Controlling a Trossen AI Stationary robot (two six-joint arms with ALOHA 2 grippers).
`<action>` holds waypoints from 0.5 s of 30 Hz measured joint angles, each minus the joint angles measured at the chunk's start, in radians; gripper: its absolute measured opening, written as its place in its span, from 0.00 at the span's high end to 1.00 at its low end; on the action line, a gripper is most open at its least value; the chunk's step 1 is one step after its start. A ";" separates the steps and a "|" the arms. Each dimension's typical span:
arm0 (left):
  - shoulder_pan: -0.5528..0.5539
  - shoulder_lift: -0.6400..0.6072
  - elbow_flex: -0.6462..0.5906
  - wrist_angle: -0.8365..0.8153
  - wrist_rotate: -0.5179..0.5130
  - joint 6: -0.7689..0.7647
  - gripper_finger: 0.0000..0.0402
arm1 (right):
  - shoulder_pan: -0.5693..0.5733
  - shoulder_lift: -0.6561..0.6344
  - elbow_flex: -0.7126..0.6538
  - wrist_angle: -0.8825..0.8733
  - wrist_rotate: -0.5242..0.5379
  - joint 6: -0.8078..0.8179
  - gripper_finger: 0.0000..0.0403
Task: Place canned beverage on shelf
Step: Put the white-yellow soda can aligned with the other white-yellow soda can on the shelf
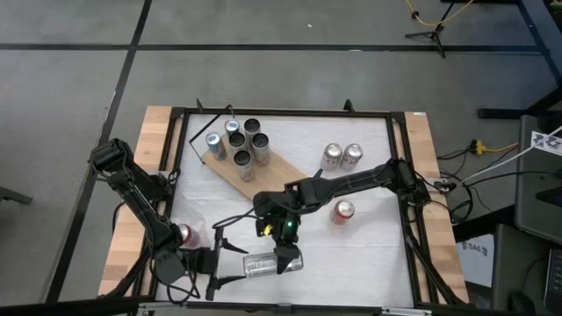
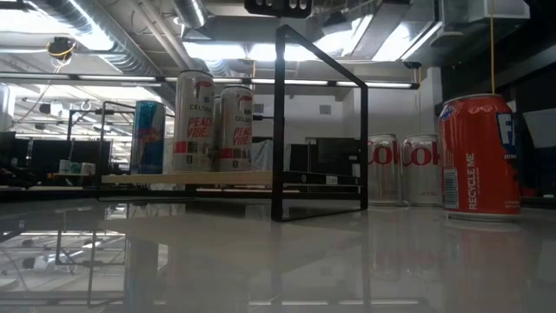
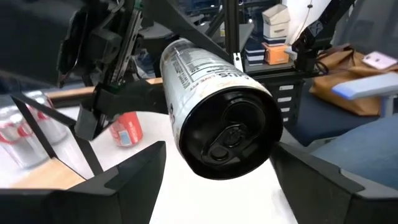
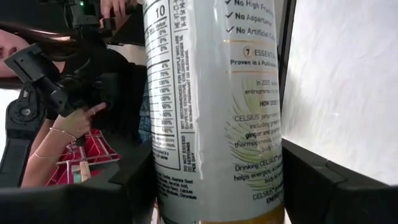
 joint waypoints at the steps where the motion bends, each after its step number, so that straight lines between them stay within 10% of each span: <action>1: -0.004 0.000 0.000 0.001 -0.003 0.023 0.27 | 0.000 0.000 0.000 0.000 -0.001 0.000 0.36; 15: -0.001 0.000 0.000 0.002 -0.001 0.100 0.27 | 0.000 0.000 0.000 0.000 0.007 0.000 0.36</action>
